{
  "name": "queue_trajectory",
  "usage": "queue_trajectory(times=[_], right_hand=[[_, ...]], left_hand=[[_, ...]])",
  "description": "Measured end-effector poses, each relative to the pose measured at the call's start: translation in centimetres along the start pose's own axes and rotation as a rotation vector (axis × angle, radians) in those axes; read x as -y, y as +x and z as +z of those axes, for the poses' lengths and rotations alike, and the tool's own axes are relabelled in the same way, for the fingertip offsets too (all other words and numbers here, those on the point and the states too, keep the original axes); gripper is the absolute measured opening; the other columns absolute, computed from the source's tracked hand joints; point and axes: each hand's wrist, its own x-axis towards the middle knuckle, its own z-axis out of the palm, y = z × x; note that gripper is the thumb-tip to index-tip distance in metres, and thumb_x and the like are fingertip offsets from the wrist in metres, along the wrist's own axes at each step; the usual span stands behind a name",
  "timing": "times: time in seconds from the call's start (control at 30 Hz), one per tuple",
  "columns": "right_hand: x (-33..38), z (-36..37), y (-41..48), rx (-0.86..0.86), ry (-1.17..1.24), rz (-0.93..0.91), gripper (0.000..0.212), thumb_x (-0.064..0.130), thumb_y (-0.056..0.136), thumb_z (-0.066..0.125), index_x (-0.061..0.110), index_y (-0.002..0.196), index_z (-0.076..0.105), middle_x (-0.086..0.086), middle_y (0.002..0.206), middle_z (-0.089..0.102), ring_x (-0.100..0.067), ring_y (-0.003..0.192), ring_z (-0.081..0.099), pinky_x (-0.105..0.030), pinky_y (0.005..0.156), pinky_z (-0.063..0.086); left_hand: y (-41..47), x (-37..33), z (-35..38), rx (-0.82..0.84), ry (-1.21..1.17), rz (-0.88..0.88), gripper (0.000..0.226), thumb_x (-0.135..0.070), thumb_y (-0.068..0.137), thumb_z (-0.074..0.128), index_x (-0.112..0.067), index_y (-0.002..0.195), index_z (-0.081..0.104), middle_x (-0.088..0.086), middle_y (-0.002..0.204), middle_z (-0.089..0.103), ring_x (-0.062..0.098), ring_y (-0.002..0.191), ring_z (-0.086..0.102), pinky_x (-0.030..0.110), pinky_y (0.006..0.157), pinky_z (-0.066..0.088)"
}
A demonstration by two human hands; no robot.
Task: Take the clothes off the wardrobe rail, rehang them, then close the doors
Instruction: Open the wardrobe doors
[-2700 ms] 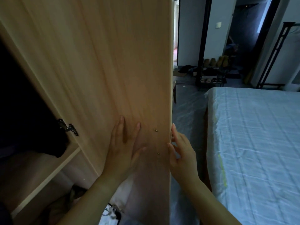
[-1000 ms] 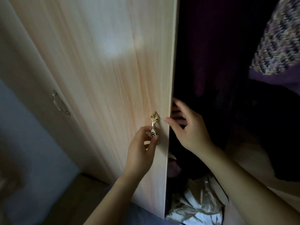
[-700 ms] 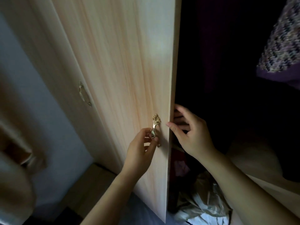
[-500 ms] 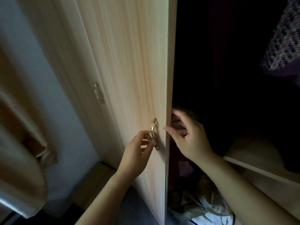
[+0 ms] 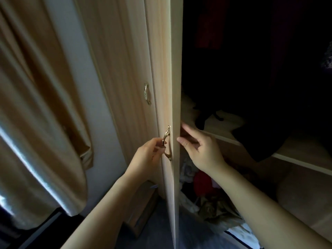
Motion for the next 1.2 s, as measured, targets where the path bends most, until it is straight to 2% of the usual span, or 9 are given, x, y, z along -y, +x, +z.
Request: queue_trajectory(times=[0.03, 0.1, 0.23, 0.37, 0.47, 0.6, 0.77, 1.0, 1.2], right_hand=[[0.5, 1.1, 0.2, 0.026, 0.017, 0.003, 0.047, 0.023, 0.086, 0.065, 0.024, 0.129, 0.046, 0.016, 0.115, 0.062, -0.001, 0.087, 0.066, -0.015, 0.07, 0.053], [1.1, 3.3, 0.9, 0.08, 0.006, 0.004, 0.049, 0.031, 0.087, 0.064, 0.02, 0.132, 0.05, 0.018, 0.124, 0.055, 0.005, 0.099, 0.059, -0.01, 0.08, 0.048], [1.9, 7.6, 2.1, 0.179, 0.029, 0.0, 0.057, 0.042, 0.087, 0.061, 0.02, 0.137, 0.047, 0.002, 0.132, 0.056, -0.007, 0.122, 0.052, -0.035, 0.097, 0.048], [2.6, 10.1, 3.3, 0.174, 0.021, -0.032, 0.065, 0.045, 0.08, 0.063, 0.02, 0.137, 0.042, 0.005, 0.138, 0.045, -0.015, 0.13, 0.044, -0.037, 0.107, 0.038], [2.1, 11.9, 4.5, 0.192, 0.019, -0.097, 0.064, 0.043, 0.08, 0.062, 0.022, 0.135, 0.038, 0.005, 0.14, 0.04, -0.017, 0.133, 0.04, -0.035, 0.11, 0.034], [0.8, 14.2, 6.6, 0.211, -0.006, -0.206, 0.063, 0.031, 0.081, 0.067, 0.023, 0.137, 0.039, -0.015, 0.145, 0.037, -0.014, 0.134, 0.034, -0.02, 0.111, 0.026], [-1.0, 17.6, 10.0, 0.207, -0.012, -0.339, 0.069, 0.039, 0.081, 0.064, 0.027, 0.142, 0.034, -0.012, 0.152, 0.021, -0.031, 0.138, 0.029, -0.049, 0.107, 0.036], [-3.1, 22.9, 12.5, 0.173, -0.058, -0.457, 0.063, 0.036, 0.084, 0.062, 0.031, 0.14, 0.034, -0.008, 0.152, 0.017, -0.024, 0.141, 0.017, -0.037, 0.112, 0.027], [-3.8, 25.6, 13.4, 0.158, -0.113, -0.469, 0.059, 0.036, 0.087, 0.061, 0.027, 0.14, 0.037, -0.009, 0.153, 0.013, -0.024, 0.143, 0.013, -0.038, 0.113, 0.024]], left_hand=[[-0.4, 0.8, -0.9, -0.014, 0.005, -0.001, 0.025, -0.016, 0.094, 0.053, -0.02, 0.118, 0.057, -0.008, 0.106, 0.064, 0.003, 0.094, 0.059, 0.007, 0.076, 0.044], [-1.3, 2.4, -2.7, -0.052, 0.033, 0.007, 0.028, -0.017, 0.093, 0.053, -0.023, 0.12, 0.057, -0.01, 0.106, 0.064, 0.002, 0.095, 0.059, 0.012, 0.077, 0.046], [-3.3, 4.9, -5.5, -0.167, 0.091, 0.018, 0.038, -0.018, 0.093, 0.054, -0.029, 0.129, 0.05, -0.013, 0.114, 0.059, -0.005, 0.094, 0.056, 0.011, 0.078, 0.048], [-5.0, 5.6, -7.6, -0.319, -0.004, 0.017, 0.049, -0.01, 0.093, 0.054, -0.032, 0.135, 0.041, -0.018, 0.12, 0.052, -0.005, 0.104, 0.054, 0.005, 0.079, 0.044], [-4.9, 5.4, -8.7, -0.353, -0.045, 0.037, 0.048, -0.014, 0.092, 0.057, -0.03, 0.135, 0.042, -0.015, 0.118, 0.054, -0.002, 0.104, 0.056, 0.009, 0.082, 0.047], [-4.2, 6.4, -9.1, -0.355, -0.022, 0.006, 0.048, -0.026, 0.087, 0.061, -0.036, 0.13, 0.041, -0.007, 0.117, 0.06, 0.006, 0.103, 0.059, 0.022, 0.084, 0.053], [-3.4, 8.8, -9.5, -0.525, -0.035, -0.128, 0.059, -0.009, 0.084, 0.066, -0.049, 0.12, 0.041, -0.018, 0.105, 0.059, 0.004, 0.094, 0.061, 0.02, 0.072, 0.054], [-1.7, 11.0, -10.6, -0.783, 0.04, -0.223, 0.076, 0.003, 0.081, 0.066, -0.047, 0.128, 0.034, -0.014, 0.098, 0.061, -0.002, 0.083, 0.064, 0.008, 0.064, 0.048], [-0.3, 13.9, -11.8, -0.803, 0.083, -0.22, 0.083, 0.007, 0.082, 0.064, -0.051, 0.133, 0.032, -0.01, 0.101, 0.062, 0.0, 0.084, 0.064, 0.011, 0.067, 0.05]])
